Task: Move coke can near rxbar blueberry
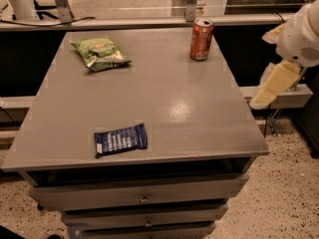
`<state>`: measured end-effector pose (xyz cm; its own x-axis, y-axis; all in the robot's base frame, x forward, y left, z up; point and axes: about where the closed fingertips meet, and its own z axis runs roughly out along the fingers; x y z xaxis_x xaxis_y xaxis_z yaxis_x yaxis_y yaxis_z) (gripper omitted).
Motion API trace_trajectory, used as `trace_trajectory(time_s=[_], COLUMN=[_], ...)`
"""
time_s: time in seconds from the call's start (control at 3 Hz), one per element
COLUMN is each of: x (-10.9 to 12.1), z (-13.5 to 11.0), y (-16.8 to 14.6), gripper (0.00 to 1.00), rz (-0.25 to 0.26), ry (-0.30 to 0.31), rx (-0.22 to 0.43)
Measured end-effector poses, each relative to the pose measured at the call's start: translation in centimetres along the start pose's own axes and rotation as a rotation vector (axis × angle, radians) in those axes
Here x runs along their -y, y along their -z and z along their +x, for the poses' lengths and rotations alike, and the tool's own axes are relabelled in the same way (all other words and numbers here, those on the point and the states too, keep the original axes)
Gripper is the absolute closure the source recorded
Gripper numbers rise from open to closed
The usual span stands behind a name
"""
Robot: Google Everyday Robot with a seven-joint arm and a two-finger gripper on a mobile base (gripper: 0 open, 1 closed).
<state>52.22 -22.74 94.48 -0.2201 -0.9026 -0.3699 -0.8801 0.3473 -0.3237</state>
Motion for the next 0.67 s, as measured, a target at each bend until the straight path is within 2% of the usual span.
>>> trace_trajectory(time_s=[0.67], x=[11.6], z=[-4.1], y=[-6.7], gripper=[0.0], rz=[0.124], ry=[-0.138], rx=[0.317])
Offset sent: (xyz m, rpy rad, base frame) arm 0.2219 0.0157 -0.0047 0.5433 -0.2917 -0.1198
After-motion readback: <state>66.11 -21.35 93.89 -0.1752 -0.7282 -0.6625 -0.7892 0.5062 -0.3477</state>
